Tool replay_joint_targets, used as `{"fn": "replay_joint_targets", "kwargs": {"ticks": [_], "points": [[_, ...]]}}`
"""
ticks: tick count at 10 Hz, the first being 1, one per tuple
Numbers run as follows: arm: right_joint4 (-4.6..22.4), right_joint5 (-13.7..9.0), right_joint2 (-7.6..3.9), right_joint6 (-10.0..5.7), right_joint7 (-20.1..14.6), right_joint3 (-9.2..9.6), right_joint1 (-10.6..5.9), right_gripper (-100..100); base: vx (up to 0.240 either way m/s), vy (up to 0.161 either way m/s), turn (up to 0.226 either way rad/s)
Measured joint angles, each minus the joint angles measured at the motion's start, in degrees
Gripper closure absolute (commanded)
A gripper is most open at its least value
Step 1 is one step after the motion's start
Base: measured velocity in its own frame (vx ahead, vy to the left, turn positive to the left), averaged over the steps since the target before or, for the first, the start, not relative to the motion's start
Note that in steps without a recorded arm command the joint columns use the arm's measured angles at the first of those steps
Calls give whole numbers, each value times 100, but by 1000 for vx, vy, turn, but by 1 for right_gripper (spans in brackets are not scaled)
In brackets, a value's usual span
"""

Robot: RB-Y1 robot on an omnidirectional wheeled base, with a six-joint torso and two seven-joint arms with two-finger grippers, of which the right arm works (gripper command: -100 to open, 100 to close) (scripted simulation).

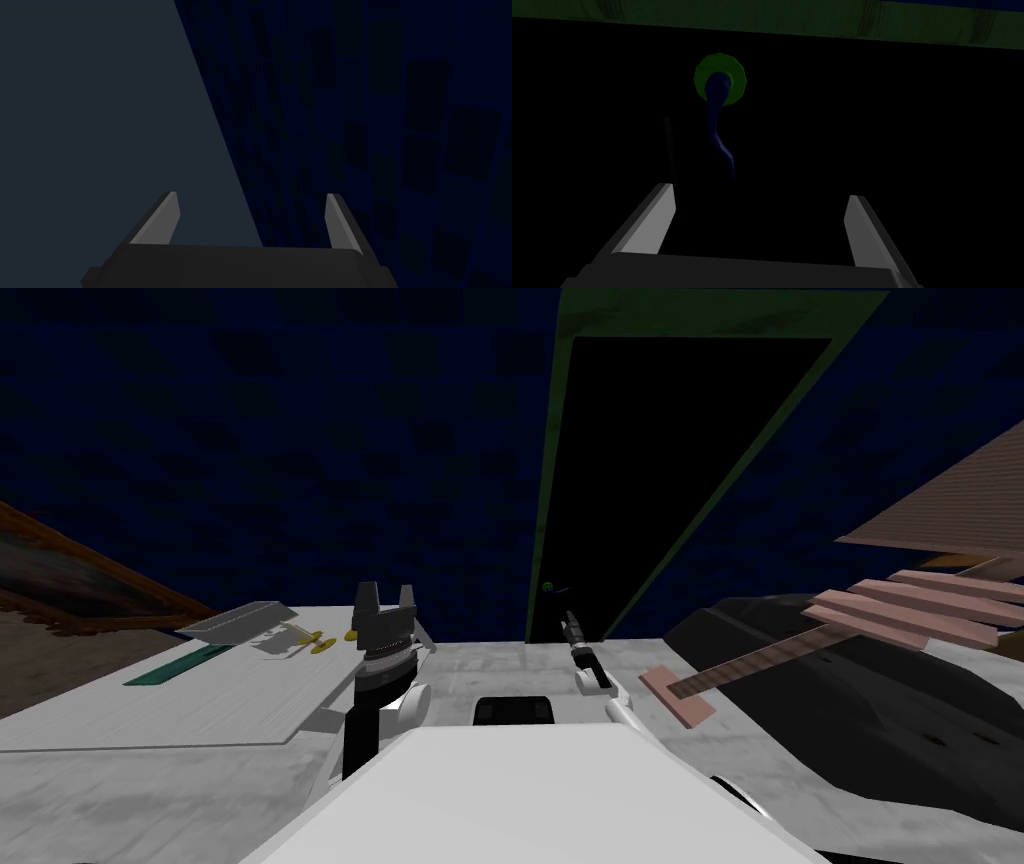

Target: Pull the door open

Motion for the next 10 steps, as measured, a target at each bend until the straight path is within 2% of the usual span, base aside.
{"fn": "replay_joint_targets", "kwargs": {"ticks": [5, 10], "points": [[717, -152, -173, -130, 65, 92, -298, -100, 107, -7, 24], [1194, -261, -293, -207, 130, 157, -482, -100, 76, -5, 14]]}}
